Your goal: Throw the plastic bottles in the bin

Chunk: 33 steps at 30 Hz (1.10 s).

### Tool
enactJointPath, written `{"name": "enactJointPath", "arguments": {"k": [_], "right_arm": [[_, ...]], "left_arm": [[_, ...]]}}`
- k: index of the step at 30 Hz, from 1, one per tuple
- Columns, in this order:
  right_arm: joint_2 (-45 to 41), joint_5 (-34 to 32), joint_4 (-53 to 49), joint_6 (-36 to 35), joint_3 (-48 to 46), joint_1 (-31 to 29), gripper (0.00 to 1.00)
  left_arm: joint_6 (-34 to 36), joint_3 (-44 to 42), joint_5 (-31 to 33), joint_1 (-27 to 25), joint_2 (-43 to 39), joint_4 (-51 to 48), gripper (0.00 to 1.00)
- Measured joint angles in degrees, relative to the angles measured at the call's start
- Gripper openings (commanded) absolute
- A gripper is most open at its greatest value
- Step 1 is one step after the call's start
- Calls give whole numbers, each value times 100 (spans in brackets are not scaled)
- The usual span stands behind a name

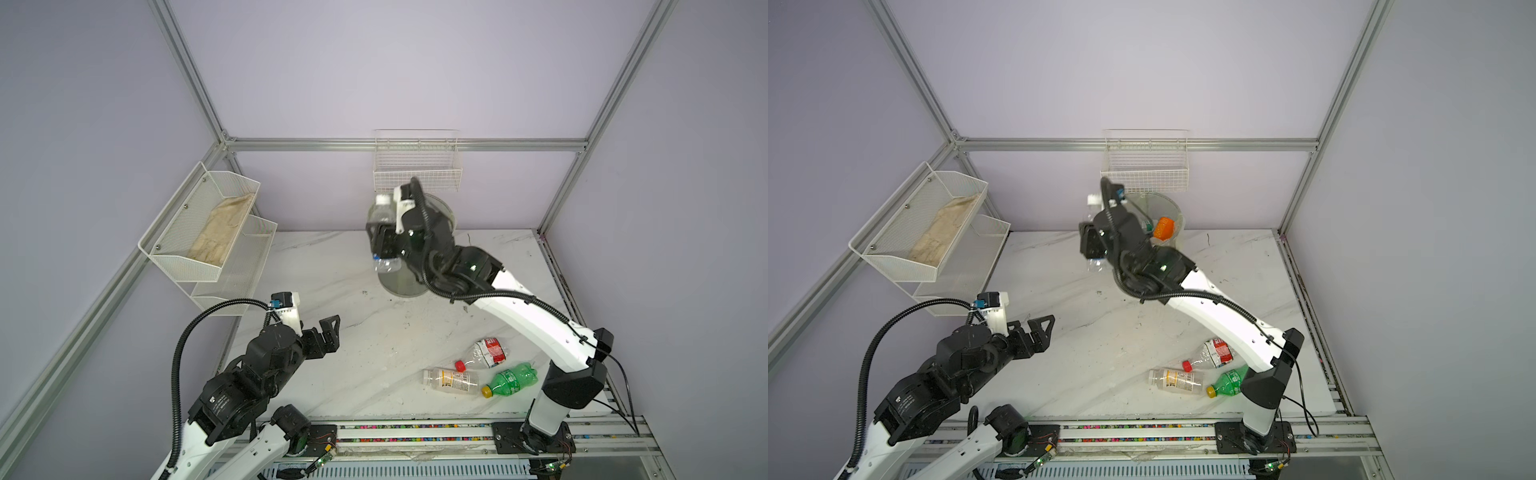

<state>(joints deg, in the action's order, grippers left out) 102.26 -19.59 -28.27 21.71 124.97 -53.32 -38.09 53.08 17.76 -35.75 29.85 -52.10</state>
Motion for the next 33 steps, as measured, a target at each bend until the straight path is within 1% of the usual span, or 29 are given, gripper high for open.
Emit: {"name": "enactJointPath", "arguments": {"k": [3,5,7,8,9,10,11,12,15,19,24,26,30,33], "right_arm": [[669,144,-114,-278,1327,616,34],[1180,260,-210,-345,1971,872,34],[1628,361,-341,-358,2269,1095,35],[1827,411,-450,-356,2297,1189,39],[2004,435,-590,-352,2277,1261,58],[2118,431,-686,-341,2214,1300,80],[2210,420,-815,-339,2081,1357,94],[2271,409,-929,-321,1954,1399,97],[2291,389,-1252,-376,1720,1445,97],[2055,393,-1349,-503,1770,1436,97],[1134,398,-1340,-595,1692,1421,97],[511,396,-1259,-599,1298,1421,97],[-831,398,-973,-595,87,1421,97],[-1523,358,-861,-570,-754,1421,97]], "left_arm": [[-188,-170,-155,-2,-214,-9,100],[-291,-260,-254,-2,-319,-15,100],[-400,-332,-350,-2,-385,-24,100],[-442,-352,-396,-4,-400,-33,100],[-470,-365,-435,-4,-407,-35,100],[-481,-372,-463,-4,-407,-35,100],[-487,-374,-483,-4,-407,-37,100],[-487,-374,-511,-7,-407,-37,100],[-483,-374,-566,-7,-363,-33,100],[-435,-372,-654,-48,-59,-26,100],[-343,-369,-699,-286,389,37,100],[-328,-369,-684,-452,516,83,100],[-339,-369,-566,-920,796,240,100],[-352,-369,-435,-1325,1115,409,100]]}}
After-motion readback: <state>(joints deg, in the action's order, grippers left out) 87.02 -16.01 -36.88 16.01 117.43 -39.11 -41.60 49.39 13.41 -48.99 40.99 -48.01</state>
